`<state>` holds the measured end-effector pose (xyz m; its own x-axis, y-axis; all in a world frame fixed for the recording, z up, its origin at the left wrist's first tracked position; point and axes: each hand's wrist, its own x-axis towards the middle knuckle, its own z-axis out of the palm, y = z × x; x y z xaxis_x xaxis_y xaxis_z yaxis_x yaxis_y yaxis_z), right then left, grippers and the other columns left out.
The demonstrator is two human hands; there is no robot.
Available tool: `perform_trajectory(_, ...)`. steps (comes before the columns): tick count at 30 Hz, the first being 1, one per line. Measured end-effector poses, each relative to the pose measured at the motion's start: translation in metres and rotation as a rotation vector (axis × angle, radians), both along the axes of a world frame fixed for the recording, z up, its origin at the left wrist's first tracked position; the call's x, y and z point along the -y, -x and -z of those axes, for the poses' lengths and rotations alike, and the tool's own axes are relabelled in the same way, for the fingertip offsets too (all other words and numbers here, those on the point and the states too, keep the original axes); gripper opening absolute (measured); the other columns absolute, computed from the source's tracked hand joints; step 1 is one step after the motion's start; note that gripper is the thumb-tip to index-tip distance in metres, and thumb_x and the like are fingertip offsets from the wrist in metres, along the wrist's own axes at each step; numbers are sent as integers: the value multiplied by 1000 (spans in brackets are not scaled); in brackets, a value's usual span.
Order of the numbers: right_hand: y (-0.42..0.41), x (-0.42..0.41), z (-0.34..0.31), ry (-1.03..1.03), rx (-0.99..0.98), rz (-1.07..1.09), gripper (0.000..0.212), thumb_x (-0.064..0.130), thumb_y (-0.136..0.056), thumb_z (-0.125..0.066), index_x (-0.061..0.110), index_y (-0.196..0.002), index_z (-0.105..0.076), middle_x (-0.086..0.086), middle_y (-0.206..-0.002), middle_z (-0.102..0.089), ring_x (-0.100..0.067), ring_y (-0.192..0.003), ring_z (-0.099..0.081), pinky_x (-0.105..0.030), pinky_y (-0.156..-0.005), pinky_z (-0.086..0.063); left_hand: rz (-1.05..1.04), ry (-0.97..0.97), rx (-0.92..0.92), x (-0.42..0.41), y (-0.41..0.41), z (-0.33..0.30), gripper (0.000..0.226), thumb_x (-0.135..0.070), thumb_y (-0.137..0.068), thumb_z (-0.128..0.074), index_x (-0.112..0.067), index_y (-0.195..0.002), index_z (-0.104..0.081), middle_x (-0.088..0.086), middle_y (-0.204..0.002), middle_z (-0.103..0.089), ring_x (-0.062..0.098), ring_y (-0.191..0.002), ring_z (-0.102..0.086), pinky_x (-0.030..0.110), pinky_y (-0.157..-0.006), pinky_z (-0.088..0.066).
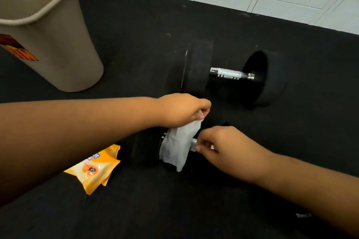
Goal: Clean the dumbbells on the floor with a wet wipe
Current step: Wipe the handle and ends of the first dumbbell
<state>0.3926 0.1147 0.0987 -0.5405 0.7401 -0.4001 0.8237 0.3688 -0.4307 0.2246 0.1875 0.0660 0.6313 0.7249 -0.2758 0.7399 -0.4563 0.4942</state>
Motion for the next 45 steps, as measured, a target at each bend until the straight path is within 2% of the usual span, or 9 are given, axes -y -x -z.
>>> perform_trajectory(6,26,-14,53,-228,-31,-197,43,36,-96,-50,11,-130,-52,-4,-128,-54,-21,-118,-47,-31,-102,-38,-70,88,-54,-16,21,3,37,-41,-97,-48,-23,-129,-51,-4,-118,-62,13,-107,-58,35,-93,-47)
perform_trajectory(11,52,-25,79,-88,249,-287,47,46,-96,-46,12,-128,-45,-8,-124,-57,-26,-121,-49,-44,-114,-20,-116,-17,-158,15,56,8,49,-52,-98,-30,-25,-135,-47,-6,-135,-50,14,-127,-43,39,-104,-39)
perform_trajectory(14,59,-34,82,-77,290,-324,52,54,-95,-43,13,-126,-46,-7,-121,-57,-27,-121,-47,-50,-114,-19,-223,-42,-44,40,66,19,50,-51,-99,-23,-26,-136,-46,-9,-136,-50,11,-127,-42,36,-105,-36)
perform_trajectory(20,61,-67,67,-83,254,-407,78,80,-73,-50,19,-121,-58,-2,-120,-51,-22,-112,-46,-42,-96,-42,-248,-74,23,33,69,29,44,-44,-102,-21,-28,-129,-52,-10,-127,-56,10,-120,-48,40,-109,-31)
perform_trajectory(28,64,-69,91,193,73,-236,41,41,-96,-50,5,-116,-54,-12,-114,-61,-28,-104,-59,-37,-91,-44,-329,-19,4,5,68,27,47,-43,-102,-21,-22,-135,-47,0,-137,-51,20,-128,-44,40,-111,-26)
perform_trajectory(31,61,-66,99,160,68,-225,41,39,-99,-44,5,-121,-49,-13,-116,-61,-29,-105,-59,-36,-91,-45,-353,10,11,0,68,30,50,-46,-102,-20,-19,-132,-49,2,-135,-51,22,-127,-46,43,-109,-30)
perform_trajectory(35,58,-81,86,393,22,-199,42,42,-93,-57,11,-121,-56,-4,-111,-65,-18,-100,-63,-34,-92,-49,-343,40,-21,0,69,33,51,-48,-102,-17,-20,-132,-48,1,-136,-52,23,-127,-46,46,-109,-30)
perform_trajectory(41,70,-46,98,-169,222,-323,38,46,-98,-40,15,-120,-43,-3,-112,-61,-25,-100,-62,-38,-85,-42,-327,27,-37,4,69,32,48,-44,-103,-19,-20,-133,-48,2,-135,-53,25,-127,-46,45,-112,-25)
perform_trajectory(45,60,-69,82,397,43,-125,41,35,-94,-57,16,-129,-47,-4,-117,-65,-24,-105,-62,-38,-92,-49,-321,35,-30,6,69,32,49,-45,-102,-19,-17,-129,-50,3,-131,-55,24,-122,-49,45,-109,-30)
